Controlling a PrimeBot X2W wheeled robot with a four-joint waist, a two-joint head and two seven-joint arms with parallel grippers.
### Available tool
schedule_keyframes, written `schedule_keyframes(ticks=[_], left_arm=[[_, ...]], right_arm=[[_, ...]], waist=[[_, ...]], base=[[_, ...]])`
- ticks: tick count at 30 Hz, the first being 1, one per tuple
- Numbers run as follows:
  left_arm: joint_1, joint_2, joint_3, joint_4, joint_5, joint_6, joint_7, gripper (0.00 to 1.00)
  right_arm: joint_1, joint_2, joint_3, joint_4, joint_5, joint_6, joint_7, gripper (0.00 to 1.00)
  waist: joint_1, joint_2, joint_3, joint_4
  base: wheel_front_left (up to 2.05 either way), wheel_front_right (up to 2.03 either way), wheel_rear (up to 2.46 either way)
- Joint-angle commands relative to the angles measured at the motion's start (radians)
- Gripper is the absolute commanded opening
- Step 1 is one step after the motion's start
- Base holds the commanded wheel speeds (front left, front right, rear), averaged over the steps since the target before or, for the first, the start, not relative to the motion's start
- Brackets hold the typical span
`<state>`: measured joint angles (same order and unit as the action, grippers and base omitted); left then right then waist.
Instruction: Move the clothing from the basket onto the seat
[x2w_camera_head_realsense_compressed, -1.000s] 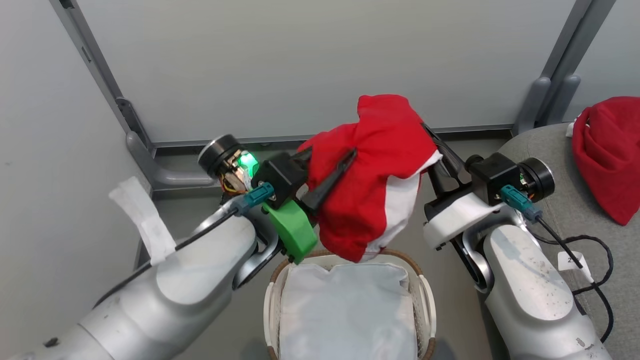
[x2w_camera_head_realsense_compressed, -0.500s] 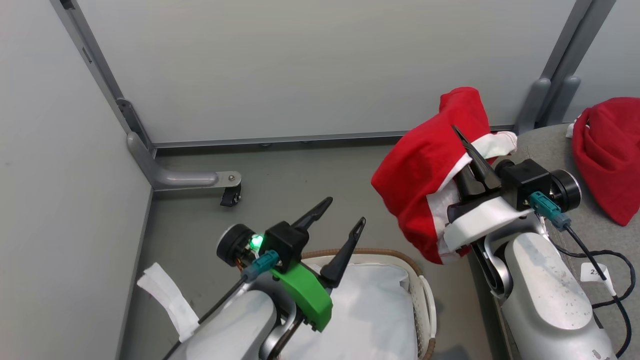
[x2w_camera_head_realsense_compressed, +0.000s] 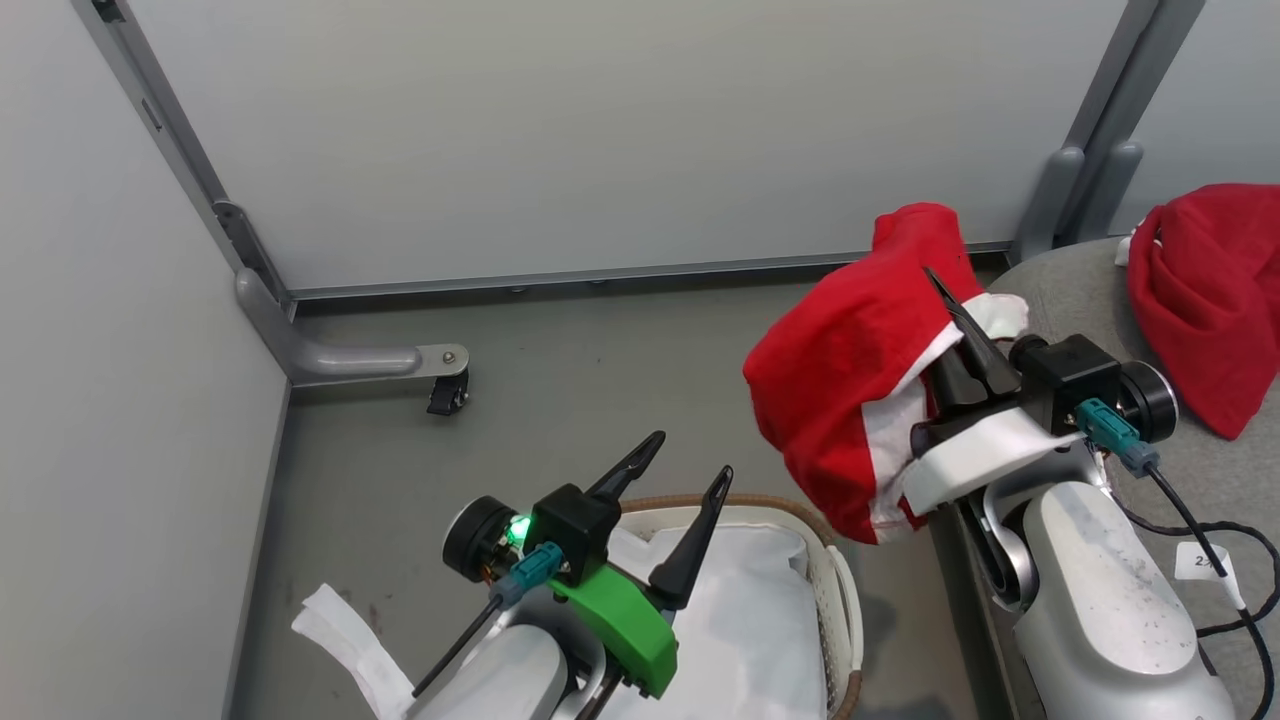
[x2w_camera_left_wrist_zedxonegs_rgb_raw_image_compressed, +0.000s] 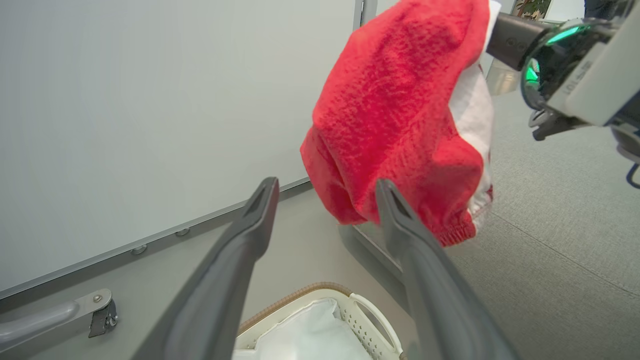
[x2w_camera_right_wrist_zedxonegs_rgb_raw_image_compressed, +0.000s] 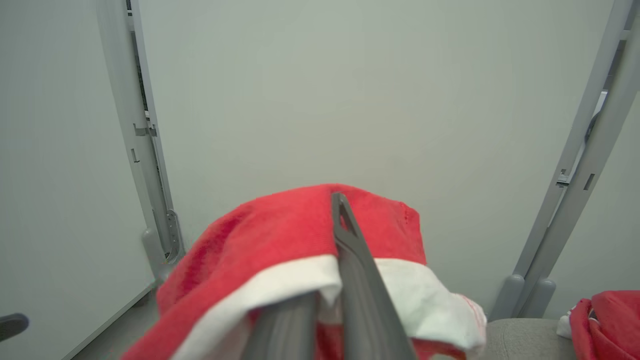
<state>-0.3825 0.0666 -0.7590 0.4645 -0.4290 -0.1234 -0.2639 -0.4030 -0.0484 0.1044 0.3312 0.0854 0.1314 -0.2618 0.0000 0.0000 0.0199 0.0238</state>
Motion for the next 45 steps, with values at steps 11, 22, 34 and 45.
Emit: schedule_keyframes(ticks=[11,22,34,45], left_arm=[[0.046,-0.014,0.039,-0.004,0.039,-0.008,0.0,1.0],[0.004,-0.014,-0.017,-0.018,0.027,-0.008,0.0,1.0],[-0.035,-0.014,-0.042,-0.019,0.035,-0.008,0.0,1.0],[-0.096,-0.002,-0.064,-0.035,0.052,-0.008,-0.001,1.0]], right_arm=[[0.013,-0.004,-0.034,-0.01,-0.004,-0.001,-0.005,0.0],[0.022,-0.003,-0.087,-0.019,-0.018,-0.001,-0.005,0.0],[0.044,-0.004,-0.196,-0.034,-0.043,-0.001,-0.005,0.0],[-0.158,-0.074,-0.294,-0.048,-0.124,-0.001,-0.005,0.0]], waist=[[0.0,0.0,0.029,-0.134],[0.0,0.0,0.088,-0.277],[0.0,0.0,0.136,-0.286],[0.0,0.0,0.239,-0.248]], base=[[0.0,0.0,0.0],[0.0,0.0,0.0],[0.0,0.0,0.0],[0.0,0.0,0.0]])
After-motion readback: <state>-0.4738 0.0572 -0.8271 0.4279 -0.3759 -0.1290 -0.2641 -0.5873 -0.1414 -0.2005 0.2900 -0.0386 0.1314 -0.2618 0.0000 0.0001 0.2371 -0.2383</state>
